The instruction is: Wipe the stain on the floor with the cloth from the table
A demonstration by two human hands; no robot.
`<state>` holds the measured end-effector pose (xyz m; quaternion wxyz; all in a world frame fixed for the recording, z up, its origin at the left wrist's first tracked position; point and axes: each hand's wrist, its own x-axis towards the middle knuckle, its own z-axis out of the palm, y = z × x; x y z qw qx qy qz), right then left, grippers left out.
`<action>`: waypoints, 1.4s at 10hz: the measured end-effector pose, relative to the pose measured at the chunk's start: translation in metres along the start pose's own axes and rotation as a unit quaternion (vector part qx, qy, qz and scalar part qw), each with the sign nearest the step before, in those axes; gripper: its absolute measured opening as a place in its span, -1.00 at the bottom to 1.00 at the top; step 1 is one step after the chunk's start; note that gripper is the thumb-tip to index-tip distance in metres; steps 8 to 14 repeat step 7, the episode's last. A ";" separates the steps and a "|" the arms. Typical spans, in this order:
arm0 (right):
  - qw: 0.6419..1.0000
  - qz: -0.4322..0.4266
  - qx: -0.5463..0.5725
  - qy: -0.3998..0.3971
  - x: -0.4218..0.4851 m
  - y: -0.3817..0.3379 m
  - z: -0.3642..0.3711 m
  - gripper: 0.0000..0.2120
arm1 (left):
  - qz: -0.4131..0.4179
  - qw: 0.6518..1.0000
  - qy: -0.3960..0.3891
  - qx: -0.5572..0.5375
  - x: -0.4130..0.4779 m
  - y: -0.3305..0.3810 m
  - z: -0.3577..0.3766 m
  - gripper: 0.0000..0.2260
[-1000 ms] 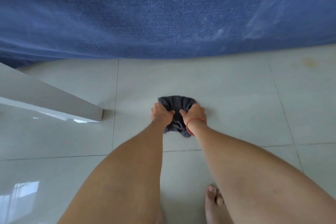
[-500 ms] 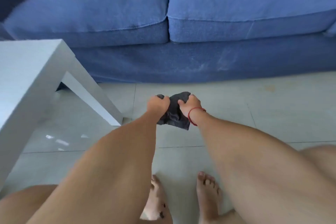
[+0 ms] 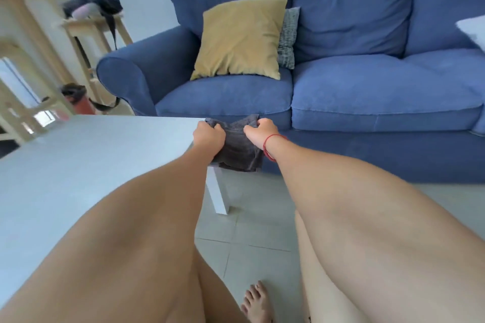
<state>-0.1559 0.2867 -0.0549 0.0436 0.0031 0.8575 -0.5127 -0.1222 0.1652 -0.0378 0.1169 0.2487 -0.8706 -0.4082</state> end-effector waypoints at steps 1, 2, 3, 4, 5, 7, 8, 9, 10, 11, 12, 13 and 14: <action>0.998 -0.041 0.010 -0.054 -0.021 -0.050 0.051 -0.83 | -0.032 0.997 0.069 0.002 -0.003 -0.030 -0.071 -0.63; 0.990 -0.073 -0.003 -0.122 -0.049 -0.092 0.104 -0.89 | -0.085 0.988 0.126 0.002 -0.011 -0.070 -0.137 -0.64; 0.980 -0.096 -0.013 -0.174 -0.076 -0.119 0.152 -0.69 | -0.129 0.978 0.163 0.006 -0.025 -0.108 -0.187 -0.67; 0.971 -0.096 -0.021 -0.217 -0.102 -0.132 0.186 -0.64 | -0.158 0.969 0.187 0.010 -0.038 -0.136 -0.216 -0.68; 0.968 -0.105 -0.027 -0.226 -0.109 -0.139 0.211 -0.64 | -0.182 0.965 0.189 0.000 -0.043 -0.154 -0.229 -0.63; 0.985 -0.094 -0.023 -0.144 -0.108 -0.155 0.193 -0.63 | -0.269 0.943 0.188 0.053 -0.037 -0.173 -0.233 -0.41; 0.985 -0.094 -0.023 -0.144 -0.108 -0.155 0.193 -0.63 | -0.269 0.943 0.188 0.053 -0.037 -0.173 -0.233 -0.41; 0.985 -0.094 -0.023 -0.144 -0.108 -0.155 0.193 -0.63 | -0.269 0.943 0.188 0.053 -0.037 -0.173 -0.233 -0.41; 0.985 -0.094 -0.023 -0.144 -0.108 -0.155 0.193 -0.63 | -0.269 0.943 0.188 0.053 -0.037 -0.173 -0.233 -0.41; 0.985 -0.094 -0.023 -0.144 -0.108 -0.155 0.193 -0.63 | -0.269 0.943 0.188 0.053 -0.037 -0.173 -0.233 -0.41; 0.985 -0.094 -0.023 -0.144 -0.108 -0.155 0.193 -0.63 | -0.269 0.943 0.188 0.053 -0.037 -0.173 -0.233 -0.41; 0.985 -0.094 -0.023 -0.144 -0.108 -0.155 0.193 -0.63 | -0.269 0.943 0.188 0.053 -0.037 -0.173 -0.233 -0.41; 0.985 -0.094 -0.023 -0.144 -0.108 -0.155 0.193 -0.63 | -0.269 0.943 0.188 0.053 -0.037 -0.173 -0.233 -0.41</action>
